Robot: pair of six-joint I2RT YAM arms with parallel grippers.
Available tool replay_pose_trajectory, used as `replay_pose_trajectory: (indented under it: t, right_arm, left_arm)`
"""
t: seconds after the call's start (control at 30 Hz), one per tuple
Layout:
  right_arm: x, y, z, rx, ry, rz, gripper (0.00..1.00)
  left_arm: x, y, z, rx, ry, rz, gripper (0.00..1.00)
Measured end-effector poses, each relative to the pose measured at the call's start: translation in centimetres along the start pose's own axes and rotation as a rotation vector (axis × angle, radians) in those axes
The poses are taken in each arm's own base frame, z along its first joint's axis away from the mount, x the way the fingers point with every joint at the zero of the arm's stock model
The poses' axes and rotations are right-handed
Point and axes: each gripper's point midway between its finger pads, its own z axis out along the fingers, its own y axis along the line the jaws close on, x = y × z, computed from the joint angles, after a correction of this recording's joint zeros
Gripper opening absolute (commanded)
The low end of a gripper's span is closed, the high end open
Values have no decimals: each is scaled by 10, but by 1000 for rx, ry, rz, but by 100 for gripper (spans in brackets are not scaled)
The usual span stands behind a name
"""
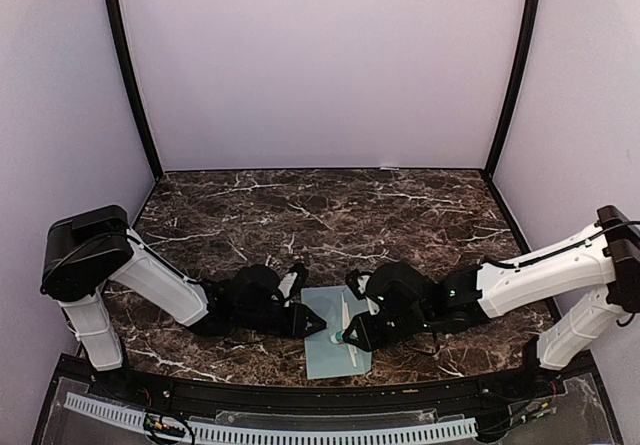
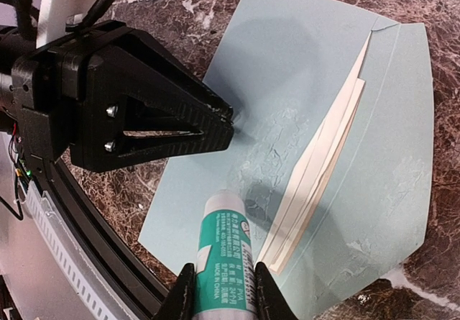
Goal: Place the letter into the envelope and seal it
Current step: Paint the envelope at the center of the board.
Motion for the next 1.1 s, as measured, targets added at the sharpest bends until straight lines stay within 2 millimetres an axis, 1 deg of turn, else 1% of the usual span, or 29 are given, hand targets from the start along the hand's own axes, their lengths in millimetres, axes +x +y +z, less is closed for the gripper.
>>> replay_pose_trajectory:
  t: [0.37,0.73,1.1]
  right_arm:
    - [5,-8,11,42,23,0,3]
    - [-2,-10,15,79,10,9,1]
    - [-10,-16,18,143,-11,24,0]
  left_arm:
    - [0,1,0,-6,2,24,19]
    - [1,1,1,-5,6,37,18]
    - [2,2,1,-5,7,41,17]
